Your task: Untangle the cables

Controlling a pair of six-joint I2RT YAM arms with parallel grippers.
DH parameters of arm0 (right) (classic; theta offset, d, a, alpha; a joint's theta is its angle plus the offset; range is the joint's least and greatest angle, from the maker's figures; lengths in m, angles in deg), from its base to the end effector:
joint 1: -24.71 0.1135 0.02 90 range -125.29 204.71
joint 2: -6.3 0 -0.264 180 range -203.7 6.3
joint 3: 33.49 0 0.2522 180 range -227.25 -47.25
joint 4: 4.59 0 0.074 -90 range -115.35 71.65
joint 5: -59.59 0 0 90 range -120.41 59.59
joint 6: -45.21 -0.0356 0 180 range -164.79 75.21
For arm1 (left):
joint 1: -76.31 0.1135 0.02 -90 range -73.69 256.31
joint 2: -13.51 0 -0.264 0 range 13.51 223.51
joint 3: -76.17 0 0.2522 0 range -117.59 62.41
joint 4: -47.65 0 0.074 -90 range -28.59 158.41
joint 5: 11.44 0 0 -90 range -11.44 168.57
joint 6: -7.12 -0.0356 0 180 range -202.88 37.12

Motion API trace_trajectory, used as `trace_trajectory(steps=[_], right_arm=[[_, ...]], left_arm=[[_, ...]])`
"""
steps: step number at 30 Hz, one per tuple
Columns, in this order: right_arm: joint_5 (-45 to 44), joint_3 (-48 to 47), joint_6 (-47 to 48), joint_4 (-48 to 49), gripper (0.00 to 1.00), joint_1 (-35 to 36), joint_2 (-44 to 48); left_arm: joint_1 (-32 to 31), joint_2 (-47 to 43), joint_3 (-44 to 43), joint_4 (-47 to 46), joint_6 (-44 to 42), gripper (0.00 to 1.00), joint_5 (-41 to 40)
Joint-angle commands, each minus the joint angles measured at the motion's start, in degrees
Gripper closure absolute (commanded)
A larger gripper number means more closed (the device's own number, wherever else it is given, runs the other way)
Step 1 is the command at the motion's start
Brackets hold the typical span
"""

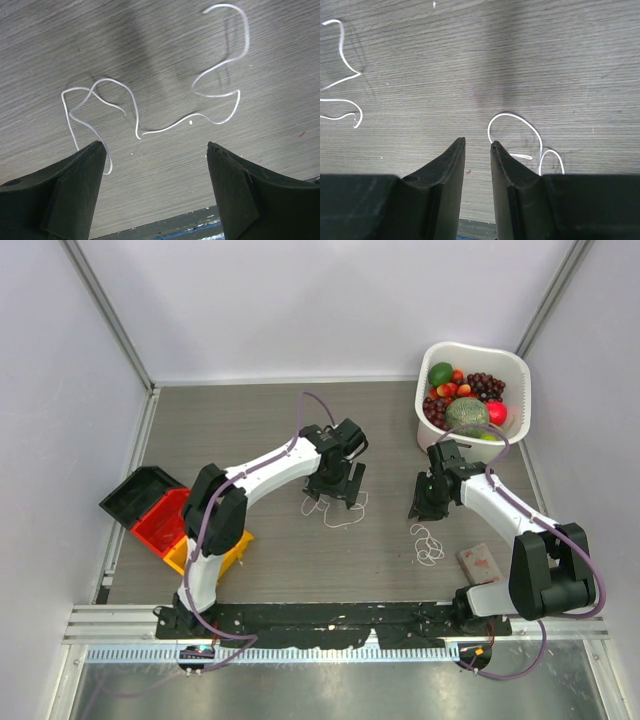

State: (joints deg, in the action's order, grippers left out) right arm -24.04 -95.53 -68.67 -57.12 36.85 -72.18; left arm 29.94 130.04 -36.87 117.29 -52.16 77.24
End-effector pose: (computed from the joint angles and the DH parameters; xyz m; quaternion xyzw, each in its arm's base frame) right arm 0.2420 0.0561 0.1987 0.0903 0.9776 0.1083 0.1564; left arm 0.2914 -0.3045 0.2295 0.1330 0.9801 -0.0825 0.1218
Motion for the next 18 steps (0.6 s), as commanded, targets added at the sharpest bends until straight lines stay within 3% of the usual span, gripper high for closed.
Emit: trace_trajectory(steps=[1,6,11,18], right_arm=[[0.48,-0.51,0.59,1.23,0.68,0.16,0.25],[0.92,-0.6,0.68,1.23,0.68,0.16,-0.45],[0.75,-0.68,0.94,1.32,0.68,0.16,0.6],[3.82,-3.4,1.47,1.06,0.61,0.34,1.31]], left_arm=[[0.4,1.85,1.29,-2.0,-1.63,0.15,0.88],[0.14,3.53,0.24,-2.79,-1.72,0.12,1.06],[0.14,3.27,0.06,-4.37,-1.54,0.05,6.15],[0.31,-3.85,6.37,-8.15,0.13,0.0,5.8]])
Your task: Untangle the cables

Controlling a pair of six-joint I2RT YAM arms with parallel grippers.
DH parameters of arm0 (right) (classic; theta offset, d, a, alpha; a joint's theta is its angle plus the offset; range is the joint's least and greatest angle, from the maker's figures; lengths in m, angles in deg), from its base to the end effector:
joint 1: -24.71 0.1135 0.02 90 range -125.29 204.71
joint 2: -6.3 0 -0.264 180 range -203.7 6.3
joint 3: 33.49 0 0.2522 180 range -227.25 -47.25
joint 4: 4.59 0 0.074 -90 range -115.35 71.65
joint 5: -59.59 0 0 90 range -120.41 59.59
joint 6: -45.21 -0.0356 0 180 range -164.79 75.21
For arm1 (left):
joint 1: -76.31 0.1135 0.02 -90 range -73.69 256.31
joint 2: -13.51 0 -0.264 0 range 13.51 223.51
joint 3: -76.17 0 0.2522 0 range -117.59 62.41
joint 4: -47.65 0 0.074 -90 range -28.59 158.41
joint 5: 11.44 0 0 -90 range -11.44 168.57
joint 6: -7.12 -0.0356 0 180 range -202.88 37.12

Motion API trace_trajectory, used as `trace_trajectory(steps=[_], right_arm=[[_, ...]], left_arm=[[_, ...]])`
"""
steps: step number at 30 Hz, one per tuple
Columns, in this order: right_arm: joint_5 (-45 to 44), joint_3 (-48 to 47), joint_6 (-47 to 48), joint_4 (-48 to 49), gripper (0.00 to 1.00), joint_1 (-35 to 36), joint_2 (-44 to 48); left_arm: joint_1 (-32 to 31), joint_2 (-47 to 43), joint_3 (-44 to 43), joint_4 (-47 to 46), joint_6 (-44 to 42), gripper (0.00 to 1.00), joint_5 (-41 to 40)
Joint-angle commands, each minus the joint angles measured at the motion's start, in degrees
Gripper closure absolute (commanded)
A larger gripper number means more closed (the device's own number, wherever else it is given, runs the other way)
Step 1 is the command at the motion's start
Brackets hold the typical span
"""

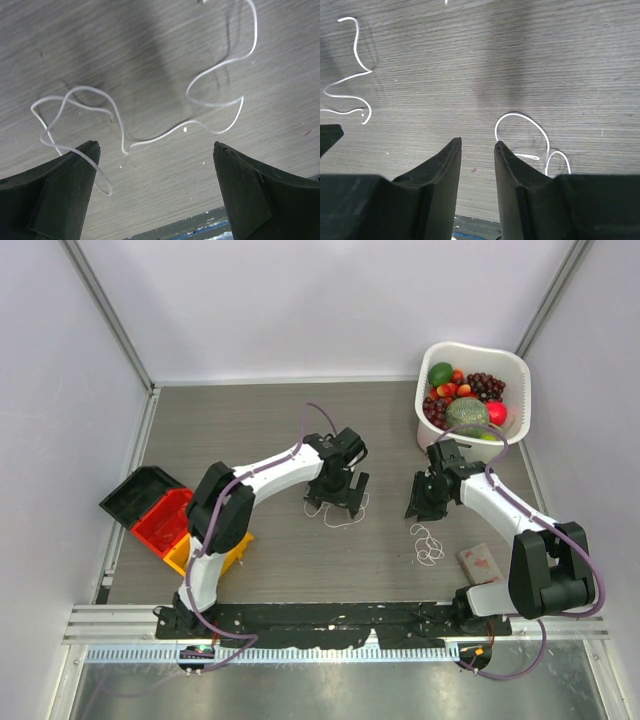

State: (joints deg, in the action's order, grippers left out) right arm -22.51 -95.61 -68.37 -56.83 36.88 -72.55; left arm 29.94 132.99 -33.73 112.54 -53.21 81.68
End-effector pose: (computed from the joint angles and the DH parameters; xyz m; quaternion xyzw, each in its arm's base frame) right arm 0.2430 0.0574 0.1979 0.0850 0.9773 0.1203 0.1525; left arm 0.2939 -0.3111 0.1958 0.1475 0.9794 -0.1044 0.0898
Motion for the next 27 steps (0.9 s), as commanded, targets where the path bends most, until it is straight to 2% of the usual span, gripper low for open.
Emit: trace_trajectory(steps=[1,4,8,13,16,18,24,27], right_arm=[[2.64,-3.67,1.07,0.69,0.61,0.58,1.77],[4.05,-4.55,0.37,1.3,0.59,0.93,0.98],[11.14,-5.08,-1.9,5.24,0.59,2.07,-1.38],[14.95,-8.15,-6.13,7.19,0.68,3.92,-7.88],[16.0,-8.86,-8.06,8.68,0.82,4.1,-11.32],[16.27,-9.3,-8.68,10.35,0.85,4.27,-13.78],[19.52,-12.37,-9.3,14.13,0.92,8.56,-21.08],[22.93,-13.34,-11.57,17.02,0.93,10.42,-24.06]], left_arm=[[0.4,-7.68,3.93,-3.58,1.53,0.0,1.54],[0.58,-8.12,4.91,-3.32,2.41,0.0,1.72],[1.19,-6.98,4.29,-3.41,2.85,0.0,3.21],[1.98,-7.25,6.4,-8.41,4.6,0.01,6.81],[2.42,-6.28,6.93,-9.12,5.66,0.0,8.48],[2.51,-5.93,7.19,-9.65,5.49,0.0,8.66],[3.21,-4.61,8.07,-12.72,5.92,0.01,12.0],[3.22,-5.22,9.56,-14.74,6.54,0.05,13.06]])
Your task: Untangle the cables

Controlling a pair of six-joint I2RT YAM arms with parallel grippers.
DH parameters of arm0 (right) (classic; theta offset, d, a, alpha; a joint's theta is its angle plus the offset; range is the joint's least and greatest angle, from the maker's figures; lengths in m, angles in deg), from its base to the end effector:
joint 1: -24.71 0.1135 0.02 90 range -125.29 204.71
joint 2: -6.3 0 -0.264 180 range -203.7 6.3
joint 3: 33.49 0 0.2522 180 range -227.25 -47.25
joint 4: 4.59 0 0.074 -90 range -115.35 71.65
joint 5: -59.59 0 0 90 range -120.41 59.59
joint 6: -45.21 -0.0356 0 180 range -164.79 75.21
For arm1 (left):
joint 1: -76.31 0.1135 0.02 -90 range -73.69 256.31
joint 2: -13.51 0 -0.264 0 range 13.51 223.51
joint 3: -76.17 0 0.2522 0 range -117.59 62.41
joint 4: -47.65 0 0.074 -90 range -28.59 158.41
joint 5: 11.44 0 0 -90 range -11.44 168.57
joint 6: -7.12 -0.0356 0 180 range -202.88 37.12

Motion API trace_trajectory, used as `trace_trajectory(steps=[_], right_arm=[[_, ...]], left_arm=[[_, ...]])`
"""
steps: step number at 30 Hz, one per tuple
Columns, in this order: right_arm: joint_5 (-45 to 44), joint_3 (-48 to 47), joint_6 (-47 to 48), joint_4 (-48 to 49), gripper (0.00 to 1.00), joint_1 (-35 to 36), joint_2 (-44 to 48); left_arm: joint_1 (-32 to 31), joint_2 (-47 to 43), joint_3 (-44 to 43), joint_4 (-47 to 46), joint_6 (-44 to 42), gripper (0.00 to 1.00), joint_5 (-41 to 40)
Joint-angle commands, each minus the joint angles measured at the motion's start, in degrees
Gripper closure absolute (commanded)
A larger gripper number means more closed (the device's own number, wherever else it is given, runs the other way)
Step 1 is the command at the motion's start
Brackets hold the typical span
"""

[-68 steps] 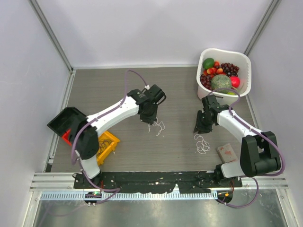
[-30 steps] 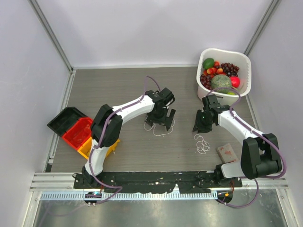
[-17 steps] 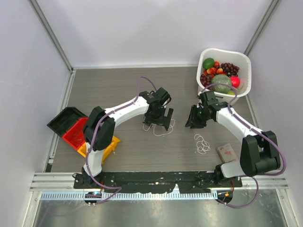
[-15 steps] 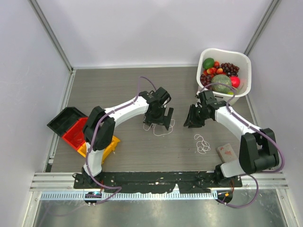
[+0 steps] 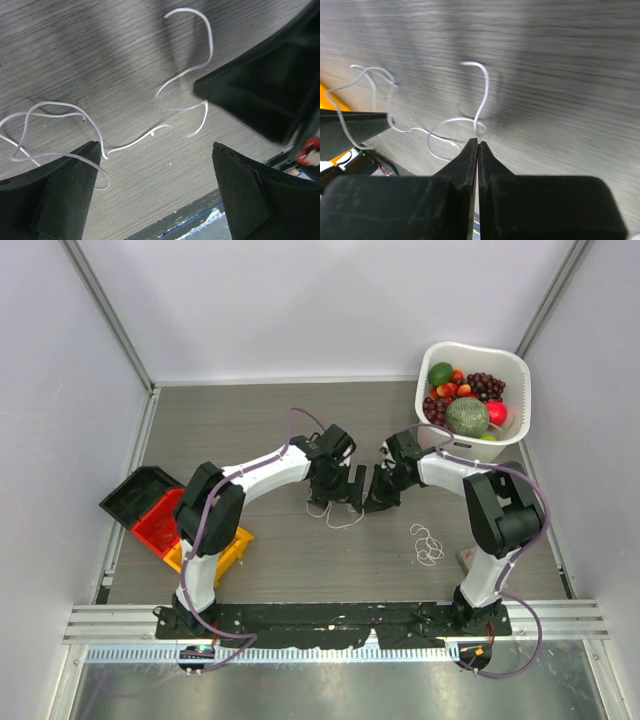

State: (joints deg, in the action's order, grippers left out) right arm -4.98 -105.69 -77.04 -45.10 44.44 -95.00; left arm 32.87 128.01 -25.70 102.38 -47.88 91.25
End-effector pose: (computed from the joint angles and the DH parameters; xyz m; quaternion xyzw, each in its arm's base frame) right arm 0.3046 0.1255 0.1502 0.0660 0.9586 0.2704 0.0603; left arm 0.2977 -0.2927 0.1982 0.0933 0.9703 -0.2073 0.0826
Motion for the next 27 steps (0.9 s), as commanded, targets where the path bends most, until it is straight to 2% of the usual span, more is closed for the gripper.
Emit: trace_trajectory(steps=[1,4,7,10,13,18,24,27], right_arm=[[6.29,-3.35,-3.78,6.17,0.94,3.65,-2.32],[10.24,-3.09,-5.89,8.36,0.94,4.18,-3.38],[9.99,-1.51,-6.07,8.55,0.95,3.83,-0.85],[6.49,-0.02,-5.98,6.01,0.95,1.73,1.71],[1.04,-0.45,-1.96,-0.39,0.93,0.05,5.04],[-2.83,-0.8,1.22,-5.33,0.91,-2.67,9.18],[-5.48,-0.72,4.47,-9.38,0.91,-6.45,13.31],[-5.48,0.51,4.56,-9.47,0.91,-7.33,15.07]], left_arm=[[0.29,-0.76,2.33,-5.11,1.38,0.06,3.57],[0.29,-2.17,4.44,-6.25,1.21,0.07,3.48],[0.29,-2.87,6.02,-6.6,1.38,0.09,2.61],[0.29,-2.62,6.2,-7.05,1.73,0.13,2.25],[0.29,-1.74,5.06,-6.87,1.73,0.15,2.25],[0.2,0.28,2.52,-6.34,1.82,0.08,1.9],[-0.15,3.62,-1.09,-3.71,1.65,0.07,1.9],[-0.94,4.86,-3.02,-1.43,1.38,0.03,0.33]])
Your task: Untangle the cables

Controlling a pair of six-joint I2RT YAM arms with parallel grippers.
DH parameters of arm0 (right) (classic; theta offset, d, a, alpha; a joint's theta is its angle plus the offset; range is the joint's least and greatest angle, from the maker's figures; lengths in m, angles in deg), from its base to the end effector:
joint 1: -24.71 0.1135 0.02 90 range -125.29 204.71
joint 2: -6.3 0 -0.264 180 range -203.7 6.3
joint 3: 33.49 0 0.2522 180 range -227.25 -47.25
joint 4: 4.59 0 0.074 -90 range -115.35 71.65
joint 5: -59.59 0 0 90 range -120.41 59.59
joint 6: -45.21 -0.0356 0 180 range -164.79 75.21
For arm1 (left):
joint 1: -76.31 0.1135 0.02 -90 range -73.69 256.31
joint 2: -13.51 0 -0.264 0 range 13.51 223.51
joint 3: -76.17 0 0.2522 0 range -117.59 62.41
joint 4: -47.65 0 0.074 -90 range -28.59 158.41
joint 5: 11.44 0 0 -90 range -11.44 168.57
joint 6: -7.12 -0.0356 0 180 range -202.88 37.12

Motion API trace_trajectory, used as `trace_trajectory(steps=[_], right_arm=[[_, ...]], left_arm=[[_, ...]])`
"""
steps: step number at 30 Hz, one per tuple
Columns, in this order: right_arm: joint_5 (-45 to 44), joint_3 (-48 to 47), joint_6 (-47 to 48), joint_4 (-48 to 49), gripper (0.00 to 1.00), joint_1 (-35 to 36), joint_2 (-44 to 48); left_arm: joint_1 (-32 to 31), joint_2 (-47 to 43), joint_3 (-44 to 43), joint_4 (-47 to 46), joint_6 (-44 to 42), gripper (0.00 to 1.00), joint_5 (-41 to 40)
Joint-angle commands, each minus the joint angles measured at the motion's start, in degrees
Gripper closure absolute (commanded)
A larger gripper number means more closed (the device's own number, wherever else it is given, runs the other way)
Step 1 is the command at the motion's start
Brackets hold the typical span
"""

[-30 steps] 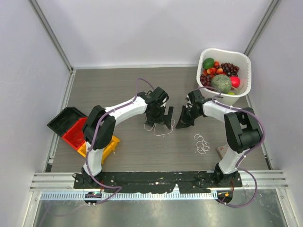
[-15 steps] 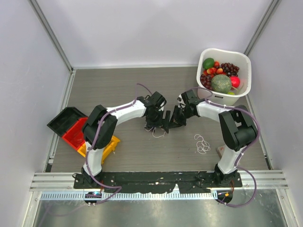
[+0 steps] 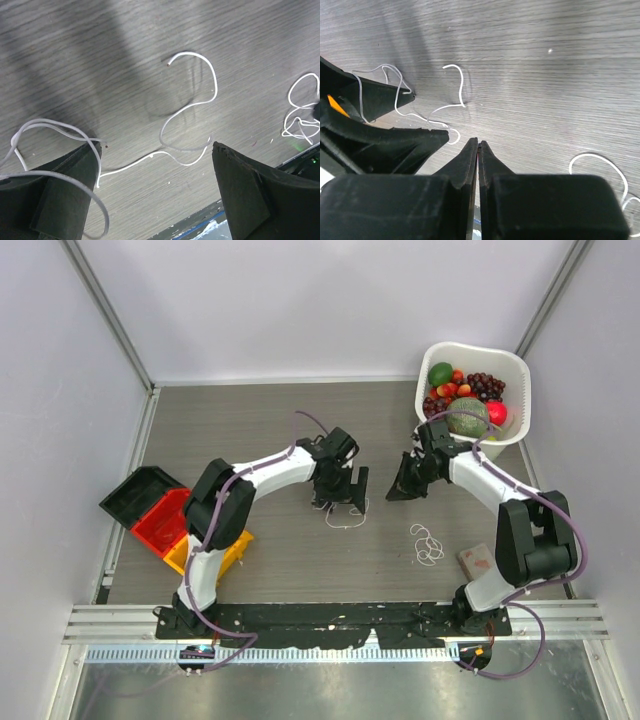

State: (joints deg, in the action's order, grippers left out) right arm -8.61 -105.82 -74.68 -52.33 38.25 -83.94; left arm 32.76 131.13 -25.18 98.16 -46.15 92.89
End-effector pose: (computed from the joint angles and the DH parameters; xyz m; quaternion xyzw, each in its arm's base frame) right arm 0.2936 0.0843 0.2024 0.0970 0.9558 0.2483 0.1240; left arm 0.3036 -0.3008 0.1771 0.0829 0.9687 -0.2221 0.0739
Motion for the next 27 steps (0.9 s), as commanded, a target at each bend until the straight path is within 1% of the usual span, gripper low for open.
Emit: trace_trajectory(steps=[1,2,8,11,13,15,16,19,21,23,27], right_arm=[[-1.68,1.17,2.2,-2.23,0.91,-1.15,4.45],[-1.68,1.43,2.2,-2.23,0.91,-1.15,4.72],[-2.03,2.93,2.64,-2.23,0.91,-1.15,5.51],[-1.94,3.28,2.64,-2.06,0.91,-1.23,5.6],[-2.11,3.28,2.73,-2.06,0.91,-1.23,5.86],[-2.38,3.37,2.82,-2.15,0.91,-1.24,6.04],[-2.55,3.63,2.82,-1.97,0.91,-1.32,6.3],[-2.47,4.33,2.82,-1.88,0.91,-1.32,6.13],[-2.03,4.86,2.73,-1.88,0.91,-1.41,6.3],[-2.2,5.48,2.73,-1.88,0.91,-1.32,6.91],[-2.2,5.74,3.35,-2.23,0.91,-1.41,6.57]], left_arm=[[-1.01,2.25,-4.07,3.15,-0.43,0.02,-1.67],[-1.36,2.78,-4.77,3.93,-0.43,0.0,-2.37],[-3.38,7.79,-12.15,11.57,0.97,0.0,-9.83],[-4.61,10.51,-15.32,15.53,1.59,0.11,-13.79],[-5.31,10.79,-15.5,16.94,1.5,0.2,-17.22],[-5.58,10.09,-14.28,16.78,1.24,0.33,-17.23],[-5.58,9.56,-13.49,16.77,1.24,0.45,-17.14],[-5.67,7.01,-10.5,15.37,0.89,0.76,-15.91],[-5.58,4.91,-8.57,14.06,0.89,0.9,-15.56],[-5.49,2.19,-7.16,12.12,-0.07,1.0,-15.29],[-3.39,-3.61,-5.23,11.5,-0.7,1.0,-16.79]])
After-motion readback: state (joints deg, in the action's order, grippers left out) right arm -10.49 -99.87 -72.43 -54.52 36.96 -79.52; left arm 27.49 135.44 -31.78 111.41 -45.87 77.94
